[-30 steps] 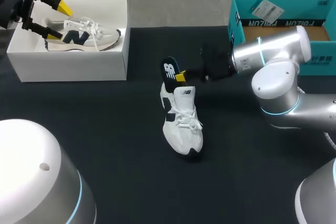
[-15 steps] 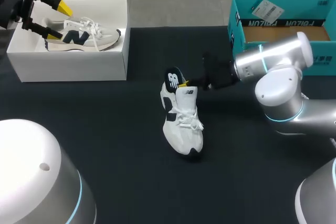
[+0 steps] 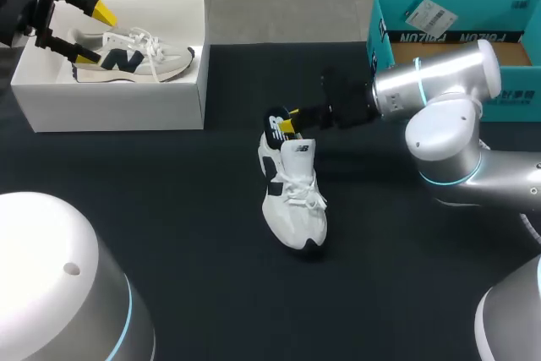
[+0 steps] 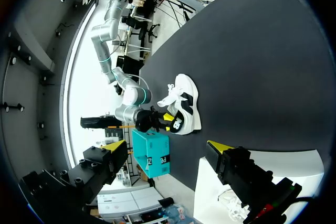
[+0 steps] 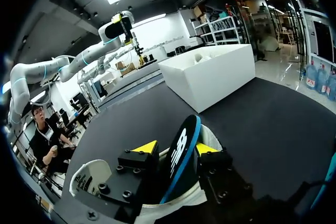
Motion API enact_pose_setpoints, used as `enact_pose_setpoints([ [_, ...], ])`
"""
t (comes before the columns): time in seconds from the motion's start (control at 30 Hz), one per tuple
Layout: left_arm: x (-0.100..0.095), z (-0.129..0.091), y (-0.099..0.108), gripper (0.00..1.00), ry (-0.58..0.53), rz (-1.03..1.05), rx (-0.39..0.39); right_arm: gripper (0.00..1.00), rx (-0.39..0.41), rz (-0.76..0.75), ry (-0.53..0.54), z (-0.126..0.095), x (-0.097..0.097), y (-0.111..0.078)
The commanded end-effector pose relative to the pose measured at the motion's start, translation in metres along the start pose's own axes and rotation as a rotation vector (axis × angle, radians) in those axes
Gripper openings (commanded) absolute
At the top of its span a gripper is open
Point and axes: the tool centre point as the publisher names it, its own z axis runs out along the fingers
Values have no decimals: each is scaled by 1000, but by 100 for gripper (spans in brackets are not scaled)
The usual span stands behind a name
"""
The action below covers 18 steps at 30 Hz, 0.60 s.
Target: Take the shoe out of the shoebox, open the shoe tongue, remove and reinsert the insole, then place the shoe into the shoebox
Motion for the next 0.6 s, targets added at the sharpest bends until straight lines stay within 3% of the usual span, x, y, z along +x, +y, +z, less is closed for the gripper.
enact_pose_setpoints([
  [0.03, 0, 0, -1, 100, 3, 0, 0, 17, 8, -2, -6, 7, -4, 3],
  [0.07, 0, 0, -1, 100, 3, 0, 0, 5, 8, -2, -9, 8, -5, 3],
  [0.1, 0, 0, -1, 100, 3, 0, 0, 0, 8, -2, -11, 8, -5, 2],
  [0.6, 0, 0, -1, 100, 3, 0, 0, 0, 54, 47, -20, 1, -2, -33],
])
